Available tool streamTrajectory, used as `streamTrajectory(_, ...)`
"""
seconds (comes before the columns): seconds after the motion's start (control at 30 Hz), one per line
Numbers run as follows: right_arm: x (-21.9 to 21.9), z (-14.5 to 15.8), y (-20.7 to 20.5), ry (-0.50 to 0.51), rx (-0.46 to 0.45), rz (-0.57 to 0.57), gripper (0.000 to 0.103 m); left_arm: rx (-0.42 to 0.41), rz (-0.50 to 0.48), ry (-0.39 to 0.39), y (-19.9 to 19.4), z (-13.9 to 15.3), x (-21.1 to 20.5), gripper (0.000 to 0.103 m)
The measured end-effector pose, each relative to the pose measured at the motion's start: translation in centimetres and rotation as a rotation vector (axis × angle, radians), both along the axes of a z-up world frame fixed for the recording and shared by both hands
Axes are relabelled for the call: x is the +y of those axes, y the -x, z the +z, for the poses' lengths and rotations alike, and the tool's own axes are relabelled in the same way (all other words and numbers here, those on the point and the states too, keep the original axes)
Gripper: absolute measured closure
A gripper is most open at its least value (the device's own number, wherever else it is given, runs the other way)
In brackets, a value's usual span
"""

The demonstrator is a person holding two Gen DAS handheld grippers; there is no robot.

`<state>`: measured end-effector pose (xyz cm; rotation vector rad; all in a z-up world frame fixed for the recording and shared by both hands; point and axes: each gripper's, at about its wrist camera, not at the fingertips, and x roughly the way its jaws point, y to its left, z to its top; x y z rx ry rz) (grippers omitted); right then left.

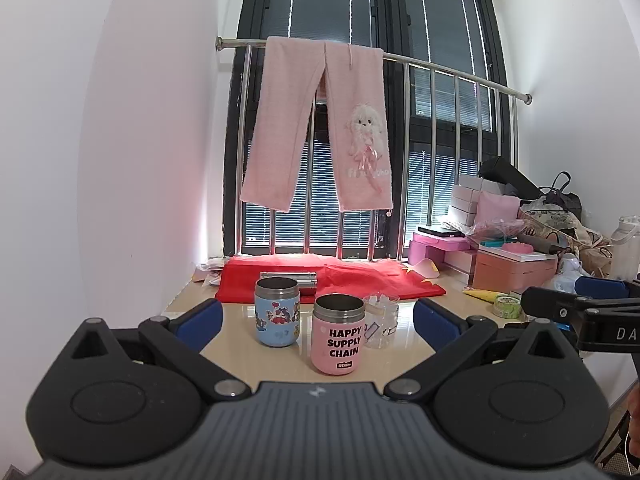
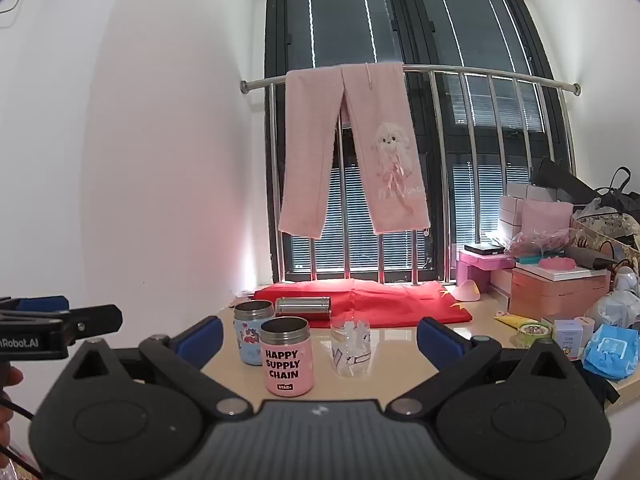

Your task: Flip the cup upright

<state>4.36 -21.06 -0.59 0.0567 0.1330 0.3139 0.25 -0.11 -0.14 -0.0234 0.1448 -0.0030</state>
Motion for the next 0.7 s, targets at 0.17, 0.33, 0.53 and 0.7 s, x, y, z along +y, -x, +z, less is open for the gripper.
streamTrajectory(0.17, 0.02, -0.09, 0.03, -0.001, 0.006, -0.001, 0.000, 0.001, -0.003, 0.000, -0.05, -0.08, 0.06, 0.000)
streamTrajectory(0.33, 0.05, -0.21, 0.08, -0.002, 0.008, -0.001, 0.000, 0.000, -0.004, 0.000, -0.06, -0.11, 0.12, 0.000)
streamTrajectory(0.53, 0.06, -0.25, 0.08, -0.002, 0.010, 0.001, 0.000, -0.001, -0.006, 0.001, -0.10, -0.22, 0.26, 0.000)
streamTrajectory(0.7, 0.09, -0.25, 0.09, -0.002, 0.010, 0.000, 0.000, 0.000, -0.006, 0.001, -0.09, -0.22, 0.26, 0.000)
